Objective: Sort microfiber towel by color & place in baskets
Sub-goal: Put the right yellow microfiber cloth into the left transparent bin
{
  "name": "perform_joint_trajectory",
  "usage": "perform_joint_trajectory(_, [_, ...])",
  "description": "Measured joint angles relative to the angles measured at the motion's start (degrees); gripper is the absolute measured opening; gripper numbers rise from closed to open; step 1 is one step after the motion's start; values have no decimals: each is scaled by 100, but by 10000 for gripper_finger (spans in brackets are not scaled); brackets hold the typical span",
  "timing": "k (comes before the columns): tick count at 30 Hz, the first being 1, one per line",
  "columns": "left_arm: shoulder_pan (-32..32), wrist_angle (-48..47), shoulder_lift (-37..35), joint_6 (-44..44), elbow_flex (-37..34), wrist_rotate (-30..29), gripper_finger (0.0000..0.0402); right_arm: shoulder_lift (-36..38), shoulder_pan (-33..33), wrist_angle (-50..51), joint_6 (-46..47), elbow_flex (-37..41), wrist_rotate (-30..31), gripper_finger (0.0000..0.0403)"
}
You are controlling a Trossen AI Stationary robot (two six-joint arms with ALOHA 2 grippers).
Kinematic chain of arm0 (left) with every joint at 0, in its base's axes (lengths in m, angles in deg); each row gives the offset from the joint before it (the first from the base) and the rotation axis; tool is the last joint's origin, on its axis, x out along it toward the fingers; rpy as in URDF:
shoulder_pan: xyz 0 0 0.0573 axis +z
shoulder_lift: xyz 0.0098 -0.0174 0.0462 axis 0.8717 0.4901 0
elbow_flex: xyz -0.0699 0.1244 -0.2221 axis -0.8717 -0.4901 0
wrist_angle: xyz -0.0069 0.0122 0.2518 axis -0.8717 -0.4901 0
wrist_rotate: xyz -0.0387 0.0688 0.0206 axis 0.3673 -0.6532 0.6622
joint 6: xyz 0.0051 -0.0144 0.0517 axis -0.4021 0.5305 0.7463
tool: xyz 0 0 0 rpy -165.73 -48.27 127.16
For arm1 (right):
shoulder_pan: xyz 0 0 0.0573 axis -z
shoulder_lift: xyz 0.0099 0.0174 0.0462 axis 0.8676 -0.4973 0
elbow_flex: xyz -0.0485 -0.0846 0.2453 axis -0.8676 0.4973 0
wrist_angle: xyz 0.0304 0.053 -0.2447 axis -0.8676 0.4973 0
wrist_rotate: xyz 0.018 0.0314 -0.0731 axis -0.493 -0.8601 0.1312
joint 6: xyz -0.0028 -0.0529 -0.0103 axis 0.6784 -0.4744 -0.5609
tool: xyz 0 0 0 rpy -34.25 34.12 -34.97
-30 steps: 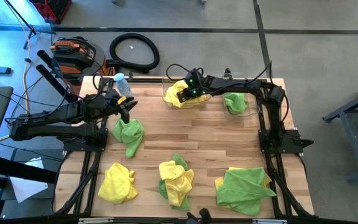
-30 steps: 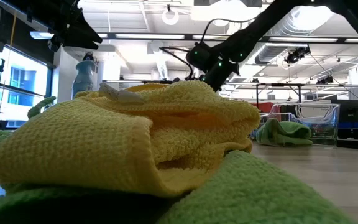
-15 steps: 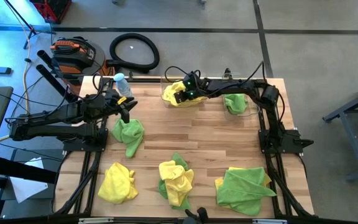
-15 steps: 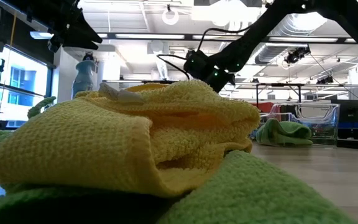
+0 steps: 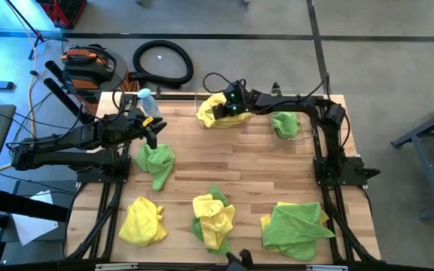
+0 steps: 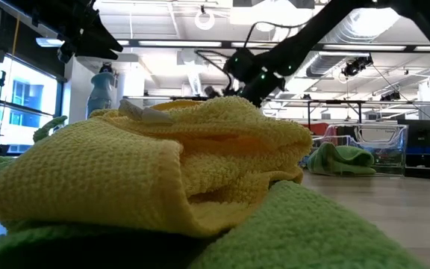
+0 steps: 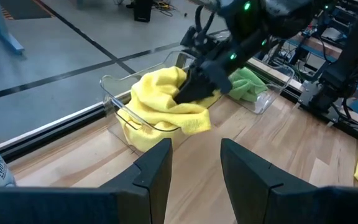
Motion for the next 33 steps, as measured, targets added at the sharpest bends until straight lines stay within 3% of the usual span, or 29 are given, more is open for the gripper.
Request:
perform_joint_trajectory(6, [2, -68, 0, 2, 0, 7, 126, 388, 135, 406, -137, -142, 28, 145])
perform_joint_trajectory(11, [-8, -230, 2, -49, 0, 163, 126, 433, 139, 1566, -341, -811, 89, 145])
perform_joint_trajectory(18, [-9, -284, 2, -55, 0, 434, 126, 376, -208, 2437, -314, -1845, 1032, 144])
perform_joint_trajectory(24, [-9, -284, 0, -97, 0, 398, 126, -115, -491, 2478, 37, -2389, 1299, 133])
perform_joint_trajectory(33, [-11, -282, 1, -144, 0, 452, 126, -1151, -454, 2902, 459, -2728, 861, 99])
